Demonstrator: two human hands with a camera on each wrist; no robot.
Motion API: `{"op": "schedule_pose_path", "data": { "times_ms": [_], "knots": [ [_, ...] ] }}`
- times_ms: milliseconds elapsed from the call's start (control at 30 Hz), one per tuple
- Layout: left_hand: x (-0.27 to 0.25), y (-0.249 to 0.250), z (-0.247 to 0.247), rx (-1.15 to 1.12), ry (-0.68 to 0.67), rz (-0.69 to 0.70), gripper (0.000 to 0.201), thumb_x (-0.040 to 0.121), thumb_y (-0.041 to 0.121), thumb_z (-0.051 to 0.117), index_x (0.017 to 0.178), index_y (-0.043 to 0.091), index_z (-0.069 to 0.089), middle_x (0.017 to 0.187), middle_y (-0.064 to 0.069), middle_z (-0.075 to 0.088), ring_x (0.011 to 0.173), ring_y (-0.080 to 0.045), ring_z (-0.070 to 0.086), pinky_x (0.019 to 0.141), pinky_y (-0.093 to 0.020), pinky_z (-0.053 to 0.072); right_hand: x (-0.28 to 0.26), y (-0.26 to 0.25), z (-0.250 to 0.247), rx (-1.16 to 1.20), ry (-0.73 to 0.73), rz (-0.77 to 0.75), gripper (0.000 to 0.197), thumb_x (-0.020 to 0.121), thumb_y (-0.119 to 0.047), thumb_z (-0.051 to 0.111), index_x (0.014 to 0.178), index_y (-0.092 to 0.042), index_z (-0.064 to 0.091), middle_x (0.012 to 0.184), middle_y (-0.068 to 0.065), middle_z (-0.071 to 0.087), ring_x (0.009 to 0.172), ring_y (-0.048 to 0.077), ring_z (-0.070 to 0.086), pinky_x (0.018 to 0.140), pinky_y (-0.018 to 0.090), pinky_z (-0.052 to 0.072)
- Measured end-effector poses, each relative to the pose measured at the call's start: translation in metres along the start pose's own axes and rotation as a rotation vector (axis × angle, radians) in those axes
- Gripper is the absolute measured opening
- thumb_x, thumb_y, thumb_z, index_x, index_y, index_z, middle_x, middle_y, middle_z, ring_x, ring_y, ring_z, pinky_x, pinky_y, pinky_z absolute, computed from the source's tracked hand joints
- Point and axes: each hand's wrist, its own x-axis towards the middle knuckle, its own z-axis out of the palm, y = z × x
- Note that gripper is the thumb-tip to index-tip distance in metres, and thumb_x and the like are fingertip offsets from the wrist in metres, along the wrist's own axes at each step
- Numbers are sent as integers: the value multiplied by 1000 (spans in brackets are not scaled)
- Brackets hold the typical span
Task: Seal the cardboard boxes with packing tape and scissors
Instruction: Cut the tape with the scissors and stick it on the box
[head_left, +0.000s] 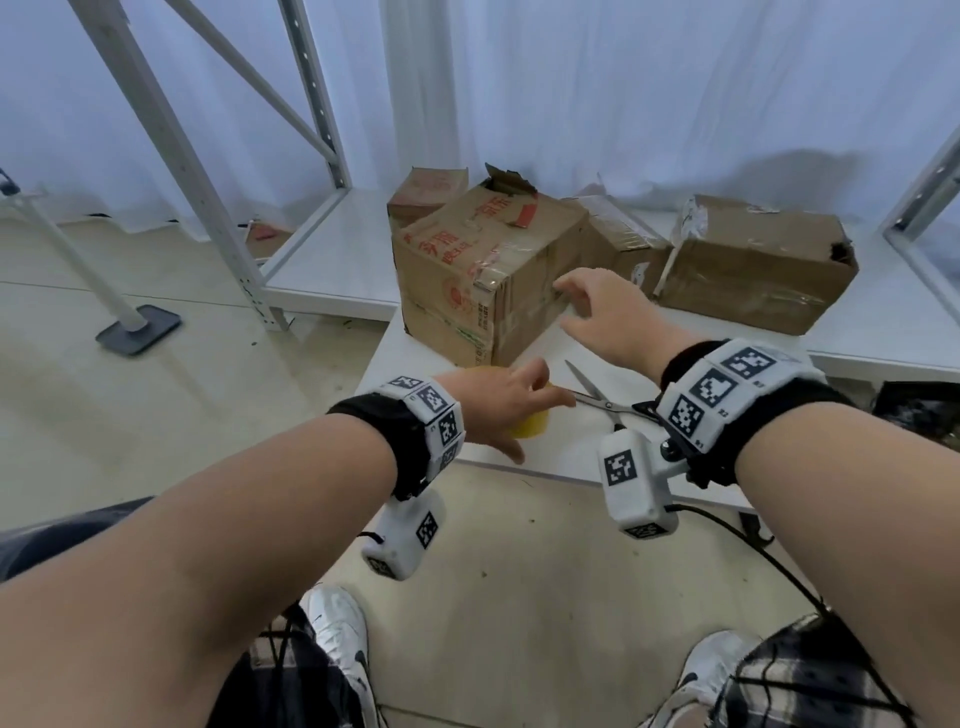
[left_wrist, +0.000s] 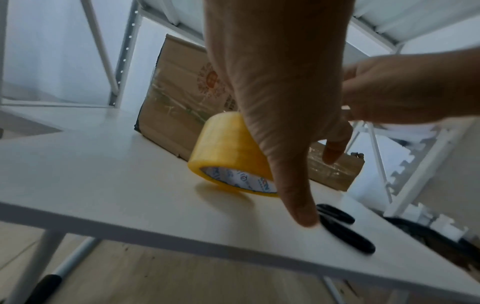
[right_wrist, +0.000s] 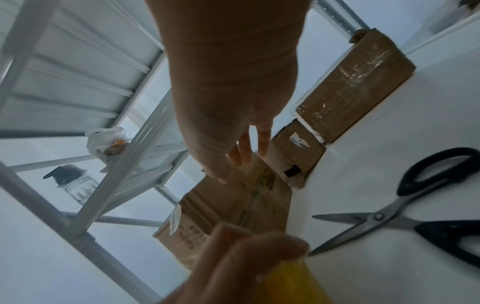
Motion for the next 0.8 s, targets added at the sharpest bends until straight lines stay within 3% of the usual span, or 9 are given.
{"op": "schedule_pose_path", "data": {
  "times_ms": [167,267,333,400,467,533,600,667,800],
  "knots": [
    [-12,-14,27,75,-121,34,76,91,19,64,152,24,18,137,-12,33,107,-32,54,87,-40,47,19,-24,-5,-138,-170,-116,57,96,-17,52,149,-11,30,154,7,30,142,21,28,115,31,21],
    [-18,-25,9,-61,-58,-21,76,88,29,67,150,24,23,141,-6,41,119,-26,49,92,-35,42,29,-26,-6,-225,-282,-125,59,98,-11,44,152,-12,22,159,6,19,147,19,16,118,31,13],
    [-25,-35,-17,-208,132,-139,58,90,36,62,140,21,37,130,-2,52,113,-22,54,88,-32,43,37,-25,-8,-227,-258,-144,56,96,-7,43,150,-12,27,156,8,26,144,21,25,116,31,20],
    [-29,-49,-41,-264,433,-272,36,95,33,55,125,13,50,120,-4,57,105,-22,56,85,-31,45,45,-23,-12,-206,-183,-154,51,96,-7,44,145,-13,35,150,9,37,137,23,36,112,33,28],
    [-29,-65,-55,-273,640,-364,31,98,24,52,125,8,56,126,-8,52,111,-21,51,89,-26,39,52,-18,-13,-198,-155,-155,52,95,-7,45,146,-16,35,150,7,37,138,22,35,114,35,29],
    [-22,-78,-61,-366,668,-425,35,98,24,53,132,13,54,130,-10,48,116,-21,49,91,-22,36,58,-15,-8,-207,-175,-165,55,95,-6,46,147,-17,33,154,4,32,141,20,30,117,34,25],
    [-12,-84,-62,-432,582,-400,37,97,27,54,133,18,56,126,-9,56,111,-22,54,86,-20,34,63,-11,1,-177,-168,-180,55,95,-5,46,148,-18,35,155,1,31,143,18,27,118,34,21],
    [-2,-86,-58,-430,540,-360,34,98,28,52,129,20,60,118,-6,65,102,-18,57,76,-18,32,68,-8,8,-132,-76,-226,49,95,-6,50,142,-15,46,149,4,41,139,19,34,117,33,23],
    [6,-87,-55,-488,631,-409,34,96,39,53,121,21,67,104,-4,72,84,-11,57,65,-8,27,78,-7,13,-171,49,-269,29,92,-19,60,121,-16,65,128,5,60,123,25,49,110,36,31]
  ]
}}
